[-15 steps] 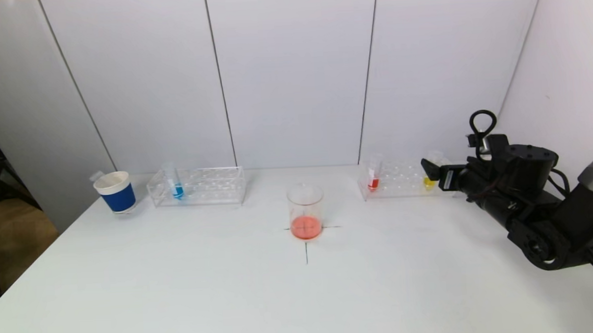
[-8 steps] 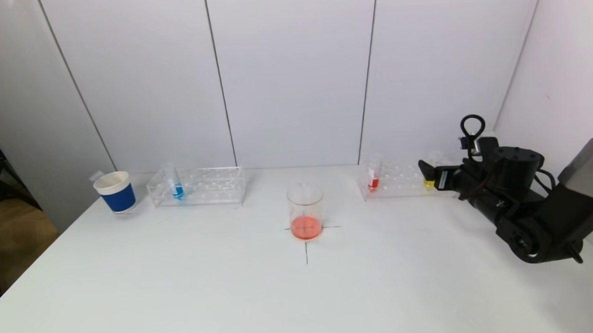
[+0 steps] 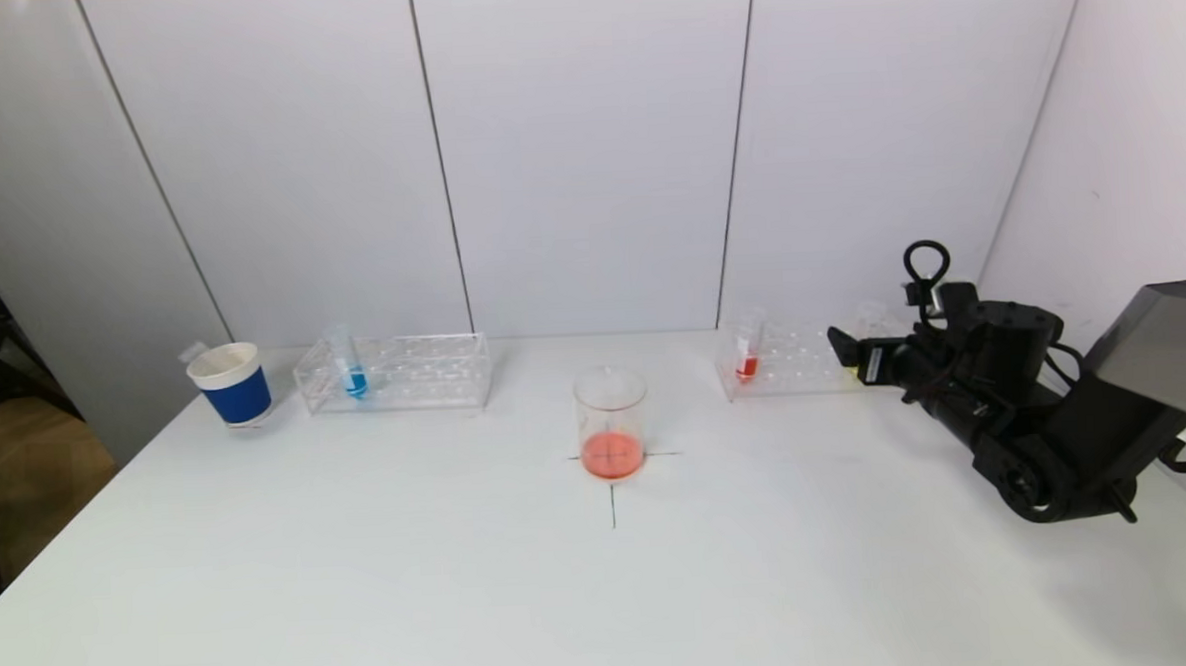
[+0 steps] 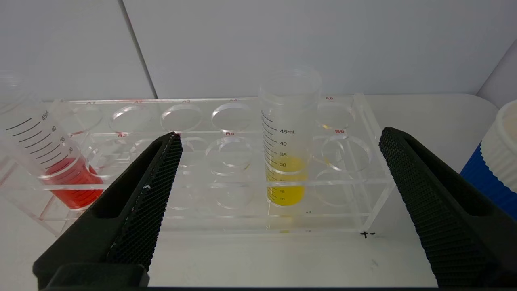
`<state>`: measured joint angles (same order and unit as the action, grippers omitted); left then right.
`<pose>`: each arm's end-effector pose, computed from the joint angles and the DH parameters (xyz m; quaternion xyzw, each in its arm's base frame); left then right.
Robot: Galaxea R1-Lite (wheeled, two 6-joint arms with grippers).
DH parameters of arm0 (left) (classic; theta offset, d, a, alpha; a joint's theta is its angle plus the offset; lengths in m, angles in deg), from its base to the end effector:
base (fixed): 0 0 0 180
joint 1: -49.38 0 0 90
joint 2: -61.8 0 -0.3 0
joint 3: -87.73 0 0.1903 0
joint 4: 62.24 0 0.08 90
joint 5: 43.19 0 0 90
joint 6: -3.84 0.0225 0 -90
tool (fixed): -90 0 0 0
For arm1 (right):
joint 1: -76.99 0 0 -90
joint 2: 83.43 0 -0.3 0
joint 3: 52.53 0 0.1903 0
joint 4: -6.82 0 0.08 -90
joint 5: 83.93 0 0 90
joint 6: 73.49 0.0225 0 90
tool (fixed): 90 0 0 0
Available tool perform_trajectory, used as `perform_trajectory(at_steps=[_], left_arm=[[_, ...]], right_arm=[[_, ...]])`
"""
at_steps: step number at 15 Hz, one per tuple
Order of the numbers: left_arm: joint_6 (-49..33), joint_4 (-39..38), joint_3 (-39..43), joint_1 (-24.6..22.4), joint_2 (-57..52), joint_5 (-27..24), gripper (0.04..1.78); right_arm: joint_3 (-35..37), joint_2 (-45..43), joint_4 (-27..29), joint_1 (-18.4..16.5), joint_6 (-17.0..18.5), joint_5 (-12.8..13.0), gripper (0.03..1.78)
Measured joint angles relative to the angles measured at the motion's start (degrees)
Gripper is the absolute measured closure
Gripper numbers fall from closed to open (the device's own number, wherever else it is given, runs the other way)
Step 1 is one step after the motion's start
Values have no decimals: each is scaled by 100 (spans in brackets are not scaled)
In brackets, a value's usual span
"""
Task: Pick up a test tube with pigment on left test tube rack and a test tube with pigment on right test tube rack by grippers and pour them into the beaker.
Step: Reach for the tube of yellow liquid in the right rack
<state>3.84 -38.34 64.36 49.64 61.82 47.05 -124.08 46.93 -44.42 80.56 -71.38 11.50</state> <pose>-0.0228 0.0002 0.0745 0.0000 0.0048 -0.0002 1.0000 0.3937 0.0224 0.0523 0.0132 0.0655 -0.0174 0.9976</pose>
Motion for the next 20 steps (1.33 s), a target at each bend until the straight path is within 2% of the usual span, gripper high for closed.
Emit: perform_trajectory(at_steps=[20], left_arm=[[0,0,0,0,5,5,5]], right_arm=[[-970,490,228,-107,-145,0,4]])
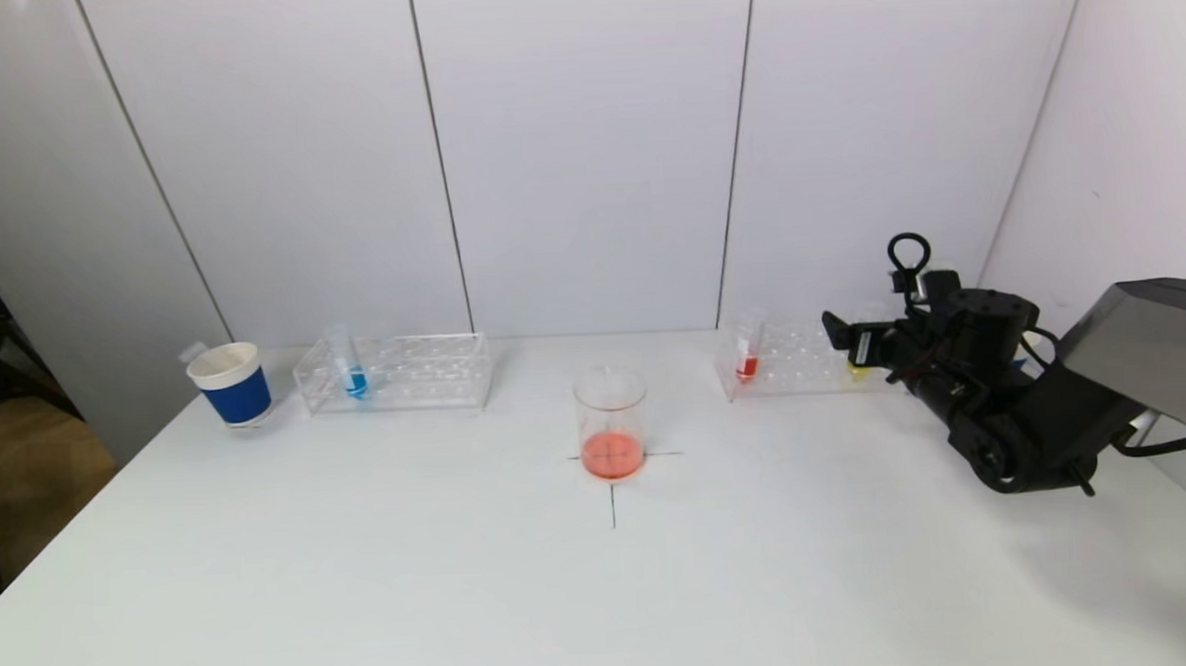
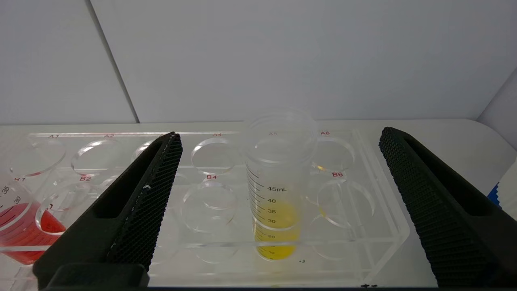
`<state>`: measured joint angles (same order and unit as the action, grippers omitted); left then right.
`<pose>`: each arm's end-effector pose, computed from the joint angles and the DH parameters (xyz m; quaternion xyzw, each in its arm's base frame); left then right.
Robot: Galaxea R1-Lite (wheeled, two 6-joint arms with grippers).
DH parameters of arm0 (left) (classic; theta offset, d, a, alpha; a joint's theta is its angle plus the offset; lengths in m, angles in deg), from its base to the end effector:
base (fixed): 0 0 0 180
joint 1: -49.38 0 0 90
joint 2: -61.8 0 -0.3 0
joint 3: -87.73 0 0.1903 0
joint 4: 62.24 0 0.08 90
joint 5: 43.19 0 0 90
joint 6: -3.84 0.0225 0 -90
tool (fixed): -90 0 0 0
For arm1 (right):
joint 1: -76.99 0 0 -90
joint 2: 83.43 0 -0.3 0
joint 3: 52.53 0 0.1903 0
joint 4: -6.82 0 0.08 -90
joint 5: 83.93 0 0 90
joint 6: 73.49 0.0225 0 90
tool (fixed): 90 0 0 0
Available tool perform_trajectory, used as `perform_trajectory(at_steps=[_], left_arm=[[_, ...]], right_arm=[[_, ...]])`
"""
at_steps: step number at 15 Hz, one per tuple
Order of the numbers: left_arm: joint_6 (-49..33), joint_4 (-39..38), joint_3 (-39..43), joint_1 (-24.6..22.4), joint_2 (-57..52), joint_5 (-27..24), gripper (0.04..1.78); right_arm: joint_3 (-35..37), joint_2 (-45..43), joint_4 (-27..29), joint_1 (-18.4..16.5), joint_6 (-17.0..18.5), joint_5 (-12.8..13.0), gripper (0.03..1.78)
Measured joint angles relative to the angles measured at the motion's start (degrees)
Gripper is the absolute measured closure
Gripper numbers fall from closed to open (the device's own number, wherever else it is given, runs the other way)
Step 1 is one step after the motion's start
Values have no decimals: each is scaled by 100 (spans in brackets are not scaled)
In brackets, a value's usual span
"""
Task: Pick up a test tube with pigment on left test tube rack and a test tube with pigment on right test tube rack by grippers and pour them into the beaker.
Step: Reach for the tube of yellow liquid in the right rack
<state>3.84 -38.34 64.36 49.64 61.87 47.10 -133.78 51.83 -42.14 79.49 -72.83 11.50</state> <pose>-0.0227 0.0002 0.0746 0.0000 0.0052 0.0003 1.0000 0.4266 0.0165 0.0482 0.0027 0.0438 -0.0258 0.9987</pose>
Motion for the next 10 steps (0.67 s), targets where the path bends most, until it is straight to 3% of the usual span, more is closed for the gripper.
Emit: perform_trajectory(at_steps=[10], left_arm=[[0,0,0,0,2,-5,5]], right_arm=[[-228,207,-5,-7,-66,0,4]])
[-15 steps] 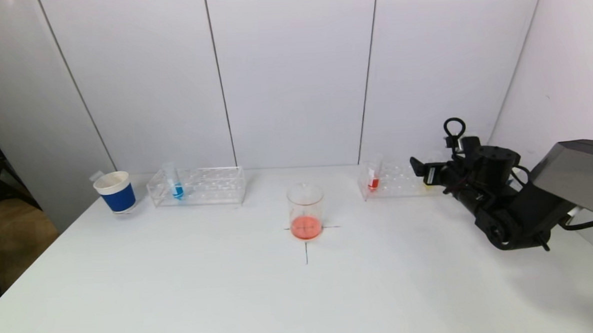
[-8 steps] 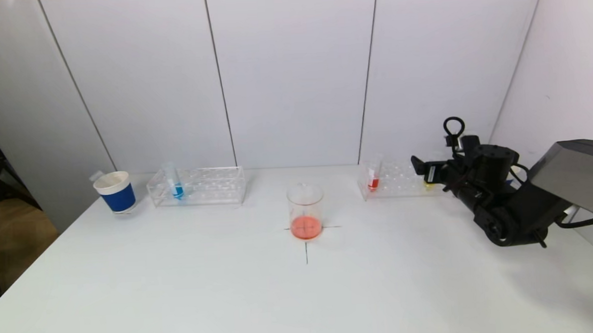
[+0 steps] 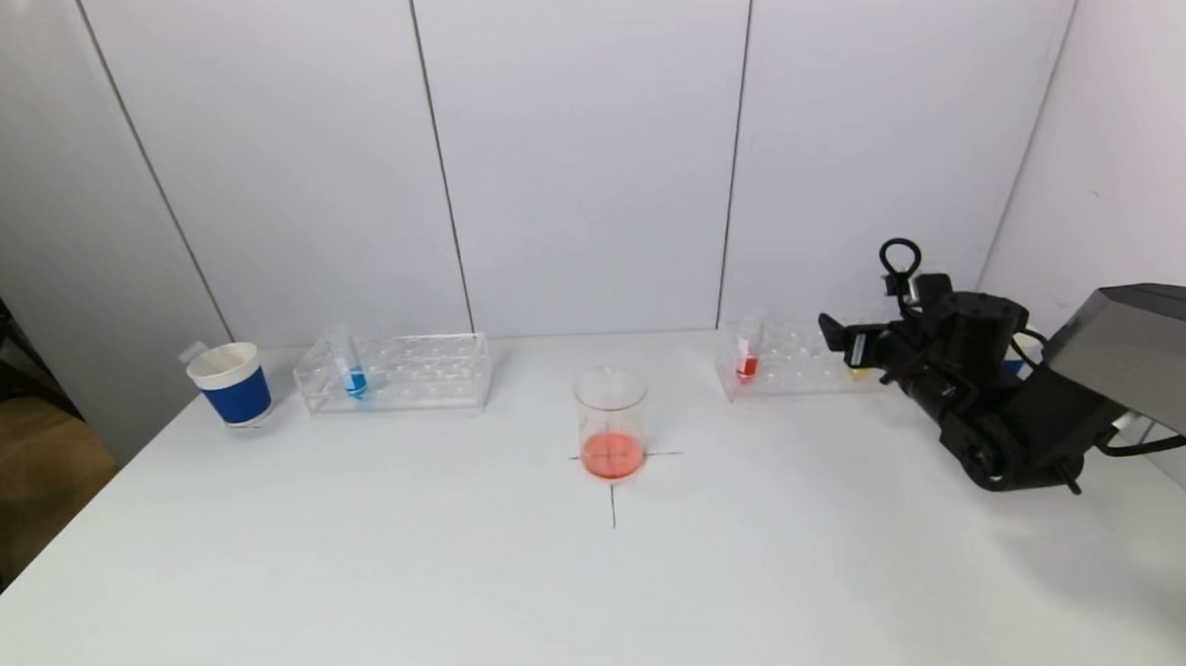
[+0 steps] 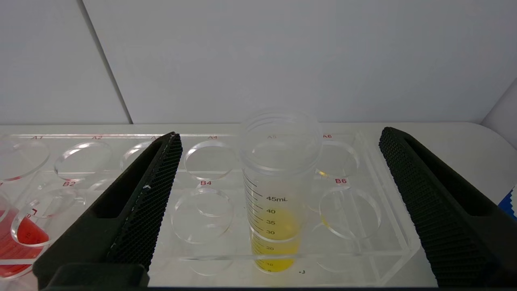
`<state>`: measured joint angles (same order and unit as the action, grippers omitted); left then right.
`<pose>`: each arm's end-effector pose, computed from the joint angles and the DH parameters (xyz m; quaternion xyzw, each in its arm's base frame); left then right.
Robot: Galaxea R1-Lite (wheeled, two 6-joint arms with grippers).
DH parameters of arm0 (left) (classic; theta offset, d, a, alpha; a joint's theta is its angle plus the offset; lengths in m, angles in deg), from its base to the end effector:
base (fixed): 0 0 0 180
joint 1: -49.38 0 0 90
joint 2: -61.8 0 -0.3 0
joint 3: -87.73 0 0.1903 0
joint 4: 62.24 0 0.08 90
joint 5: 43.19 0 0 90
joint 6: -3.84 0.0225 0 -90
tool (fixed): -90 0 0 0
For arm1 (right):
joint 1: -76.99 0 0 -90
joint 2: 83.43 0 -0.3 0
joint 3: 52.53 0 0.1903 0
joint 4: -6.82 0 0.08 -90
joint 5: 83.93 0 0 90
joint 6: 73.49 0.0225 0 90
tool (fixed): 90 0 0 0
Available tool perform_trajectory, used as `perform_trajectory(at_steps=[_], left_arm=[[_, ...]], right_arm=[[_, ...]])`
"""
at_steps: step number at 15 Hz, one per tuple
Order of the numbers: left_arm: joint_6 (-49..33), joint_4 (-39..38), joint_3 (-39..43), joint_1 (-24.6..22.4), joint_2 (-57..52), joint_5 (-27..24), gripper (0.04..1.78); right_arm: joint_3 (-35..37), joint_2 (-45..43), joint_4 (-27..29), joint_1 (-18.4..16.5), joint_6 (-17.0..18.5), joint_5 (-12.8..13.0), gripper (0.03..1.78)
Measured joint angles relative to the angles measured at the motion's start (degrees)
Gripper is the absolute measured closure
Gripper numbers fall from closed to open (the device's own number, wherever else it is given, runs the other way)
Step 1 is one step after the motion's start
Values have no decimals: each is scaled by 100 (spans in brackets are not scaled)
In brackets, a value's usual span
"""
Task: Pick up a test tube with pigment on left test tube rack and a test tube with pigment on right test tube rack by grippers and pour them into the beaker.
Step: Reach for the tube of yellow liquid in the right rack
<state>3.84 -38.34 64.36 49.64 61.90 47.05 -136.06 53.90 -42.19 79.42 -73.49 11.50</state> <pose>-0.0227 0.0002 0.0746 0.0000 0.0055 -0.0002 1.0000 0.4347 0.0163 0.0412 -0.0029 0.0417 -0.0262 0.9988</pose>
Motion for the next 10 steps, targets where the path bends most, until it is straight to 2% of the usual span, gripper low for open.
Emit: perform_trajectory(at_steps=[7,10], left_arm=[[2,0,0,0,0,0,5],[0,0,0,0,0,5,5]], right_arm=[[-6,33,-9,0,-7,0,4],[-9,44,-11,2,-29,0,21]])
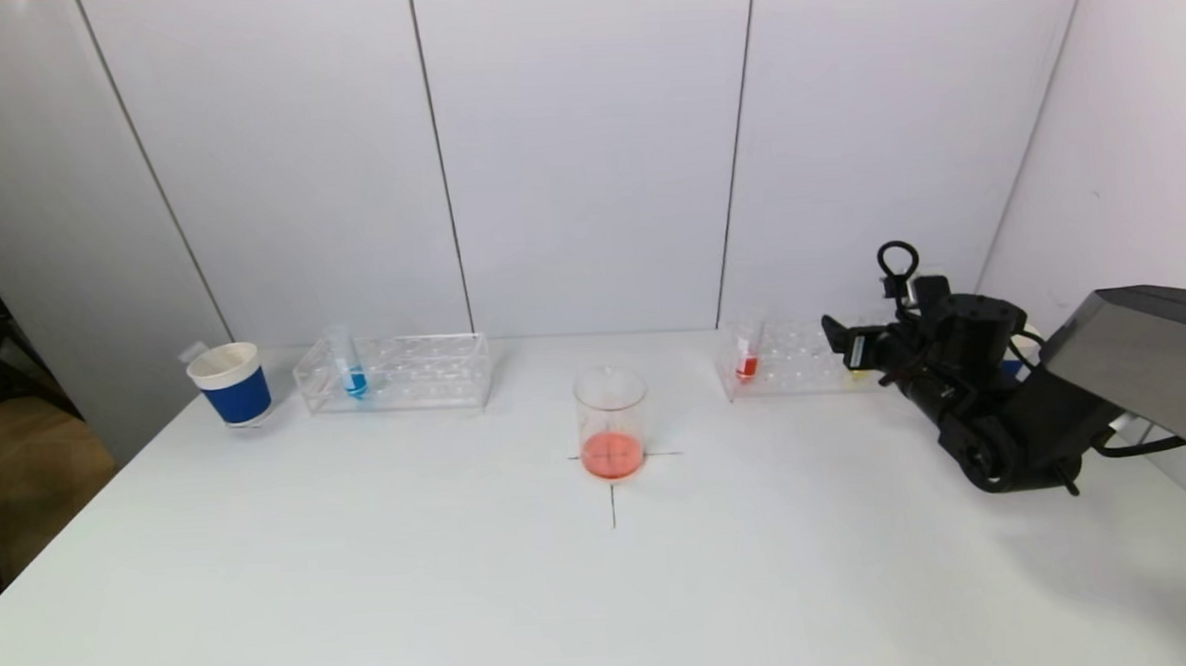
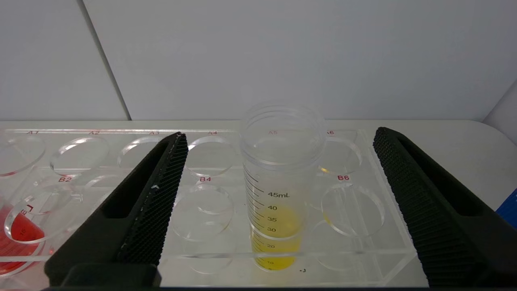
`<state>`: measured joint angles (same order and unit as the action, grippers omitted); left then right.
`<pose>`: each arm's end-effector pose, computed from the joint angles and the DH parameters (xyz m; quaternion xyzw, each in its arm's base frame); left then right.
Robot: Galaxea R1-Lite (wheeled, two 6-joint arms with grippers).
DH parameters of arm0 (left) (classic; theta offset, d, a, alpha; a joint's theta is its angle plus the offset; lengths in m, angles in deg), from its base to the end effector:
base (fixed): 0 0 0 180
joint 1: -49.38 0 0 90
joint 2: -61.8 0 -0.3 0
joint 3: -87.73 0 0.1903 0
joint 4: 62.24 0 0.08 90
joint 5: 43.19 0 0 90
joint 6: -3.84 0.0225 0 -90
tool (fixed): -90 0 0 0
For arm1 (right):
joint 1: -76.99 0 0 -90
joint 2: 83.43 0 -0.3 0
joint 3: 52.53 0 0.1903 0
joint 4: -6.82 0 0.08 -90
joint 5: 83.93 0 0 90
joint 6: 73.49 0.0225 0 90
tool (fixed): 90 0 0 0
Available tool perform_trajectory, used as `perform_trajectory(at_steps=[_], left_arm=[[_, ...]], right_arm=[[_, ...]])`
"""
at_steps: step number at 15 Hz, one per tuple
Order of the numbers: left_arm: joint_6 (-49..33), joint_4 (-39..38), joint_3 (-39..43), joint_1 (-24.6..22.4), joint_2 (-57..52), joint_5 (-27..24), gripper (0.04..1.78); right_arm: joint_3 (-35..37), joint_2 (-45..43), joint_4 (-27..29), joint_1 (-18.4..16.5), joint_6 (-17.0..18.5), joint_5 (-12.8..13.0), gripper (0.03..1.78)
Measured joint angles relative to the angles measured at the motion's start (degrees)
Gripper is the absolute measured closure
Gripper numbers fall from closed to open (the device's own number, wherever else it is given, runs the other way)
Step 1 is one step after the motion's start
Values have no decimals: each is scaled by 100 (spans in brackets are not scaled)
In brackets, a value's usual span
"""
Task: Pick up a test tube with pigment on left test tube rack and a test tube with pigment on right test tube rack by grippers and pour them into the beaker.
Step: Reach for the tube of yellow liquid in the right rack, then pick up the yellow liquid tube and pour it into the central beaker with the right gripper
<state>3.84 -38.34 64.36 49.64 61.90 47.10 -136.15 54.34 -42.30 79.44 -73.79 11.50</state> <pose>-0.0227 0.0002 0.0746 0.0000 0.0055 0.0003 1.0000 0.4353 0.0165 0.0384 -0.0056 0.0438 -0.0259 0.9987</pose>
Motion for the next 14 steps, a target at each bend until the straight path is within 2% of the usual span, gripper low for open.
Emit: perform_trajectory(at_steps=[3,6,7,14], left_arm=[[0,0,0,0,0,-5,5],[0,-1,0,0,0,-2,5],[0,0,0,0,0,-5,5],[0,0,0,0,0,-2,5]], right_arm=[[-15,16,-13,0,-15,0,60],[-22,20,-13,2,-15,0,118],[-22,20,-13,2,-12,-2,129],[-23,20,-4,7,-15,0,131]])
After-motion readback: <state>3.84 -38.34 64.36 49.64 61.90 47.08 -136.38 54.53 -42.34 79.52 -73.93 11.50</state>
